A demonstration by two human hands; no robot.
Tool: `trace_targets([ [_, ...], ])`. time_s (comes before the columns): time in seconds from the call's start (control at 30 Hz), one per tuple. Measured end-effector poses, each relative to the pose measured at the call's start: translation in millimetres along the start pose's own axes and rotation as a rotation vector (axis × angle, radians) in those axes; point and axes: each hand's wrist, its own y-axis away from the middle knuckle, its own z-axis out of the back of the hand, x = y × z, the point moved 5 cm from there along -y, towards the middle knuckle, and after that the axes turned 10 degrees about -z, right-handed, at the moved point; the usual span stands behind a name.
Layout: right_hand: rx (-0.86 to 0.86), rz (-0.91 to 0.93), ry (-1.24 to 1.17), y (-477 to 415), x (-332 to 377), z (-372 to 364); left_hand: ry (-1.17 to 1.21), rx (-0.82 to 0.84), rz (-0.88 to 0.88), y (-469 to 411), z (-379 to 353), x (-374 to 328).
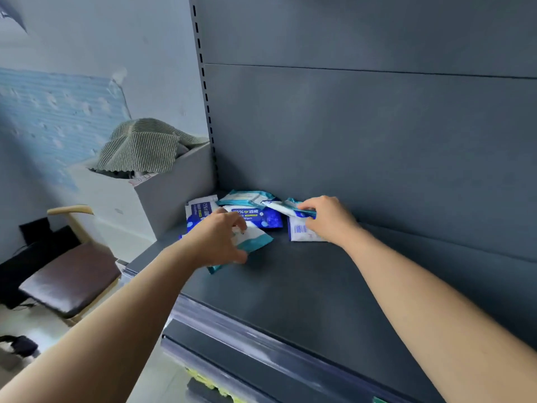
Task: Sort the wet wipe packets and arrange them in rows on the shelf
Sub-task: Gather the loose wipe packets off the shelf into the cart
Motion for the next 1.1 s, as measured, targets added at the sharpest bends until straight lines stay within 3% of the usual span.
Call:
trace_targets([
  [0.17,-0.108,-0.039,-0.01,4,-25,22,0.02,-0.089,-0.083,-26,14,3],
  [0.3,0.016,-0.06,0.088,19,-35,20,0.023,-0.007,-0.059,-53,-5,16],
  [0.47,0.085,-0.153,-0.157,20,-40,18,-0.027,0.093,-0.033,-71,-21,28],
  [0.6,0.146,-0.235,-0.098,18,-47,11,-0.131,0.117,-0.023,-81,-23,29],
  [0.73,0.261,-0.249,0.156,14,-45,4,-0.278,0.131,-0.001,-87,-22,25],
  [0.9,0.268,-0.289,-0.086,9,-47,-1,-0.105,0.099,0.036,-84,-28,24],
  [1.1,0.255,-0.334,-0.134,12,-53,7,0.11,-0.018,0.009,-76,-17,14],
])
